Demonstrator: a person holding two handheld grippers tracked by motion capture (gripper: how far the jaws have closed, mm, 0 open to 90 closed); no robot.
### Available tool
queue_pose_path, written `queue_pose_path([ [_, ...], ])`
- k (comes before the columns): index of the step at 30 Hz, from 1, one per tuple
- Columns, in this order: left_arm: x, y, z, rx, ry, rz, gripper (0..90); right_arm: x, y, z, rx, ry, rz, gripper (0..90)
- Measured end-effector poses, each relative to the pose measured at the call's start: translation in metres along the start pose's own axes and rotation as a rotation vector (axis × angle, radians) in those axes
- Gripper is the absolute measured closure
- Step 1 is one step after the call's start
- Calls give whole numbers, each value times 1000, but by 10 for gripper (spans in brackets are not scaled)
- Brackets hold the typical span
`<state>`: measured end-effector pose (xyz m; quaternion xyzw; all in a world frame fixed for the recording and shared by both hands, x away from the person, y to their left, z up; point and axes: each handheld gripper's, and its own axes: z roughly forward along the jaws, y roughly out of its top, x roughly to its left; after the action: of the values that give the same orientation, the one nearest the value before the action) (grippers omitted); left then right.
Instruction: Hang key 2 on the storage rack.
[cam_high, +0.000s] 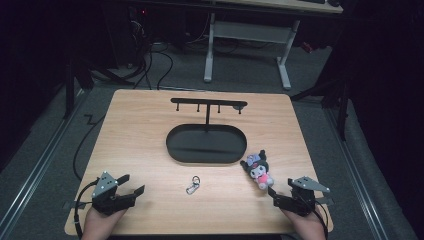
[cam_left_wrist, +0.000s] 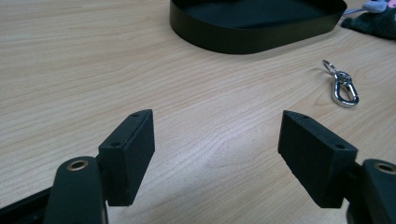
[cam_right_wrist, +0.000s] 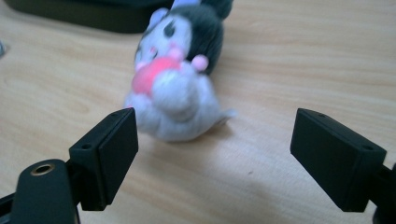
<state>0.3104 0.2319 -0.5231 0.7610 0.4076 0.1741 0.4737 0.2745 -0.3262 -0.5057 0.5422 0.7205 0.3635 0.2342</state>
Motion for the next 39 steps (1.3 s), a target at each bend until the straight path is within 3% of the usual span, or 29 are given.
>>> queue_pose_path([
  [2, 1, 1, 1, -1, -14, 0, 277, 6, 3, 2, 64, 16, -29, 152],
  [9, -1, 1, 4, 5, -30, 15, 277, 13, 13, 4, 113, 16, -40, 153],
  [11, -1, 2, 2, -6, -30, 8, 277, 16, 19, 7, 150, 16, -50, 153],
  [19, -2, 0, 0, 2, -35, 4, 277, 24, 31, 7, 263, 16, -158, 153],
  [23, -7, 0, 4, 14, -43, 30, 276, 30, 30, 9, 324, 14, -246, 153],
  [31, -10, -1, 5, 21, -53, 42, 277, 34, 27, 12, 378, 25, -265, 153],
  [39, -12, -1, 6, 18, -60, 46, 277, 38, 30, 16, 474, 37, -324, 152],
])
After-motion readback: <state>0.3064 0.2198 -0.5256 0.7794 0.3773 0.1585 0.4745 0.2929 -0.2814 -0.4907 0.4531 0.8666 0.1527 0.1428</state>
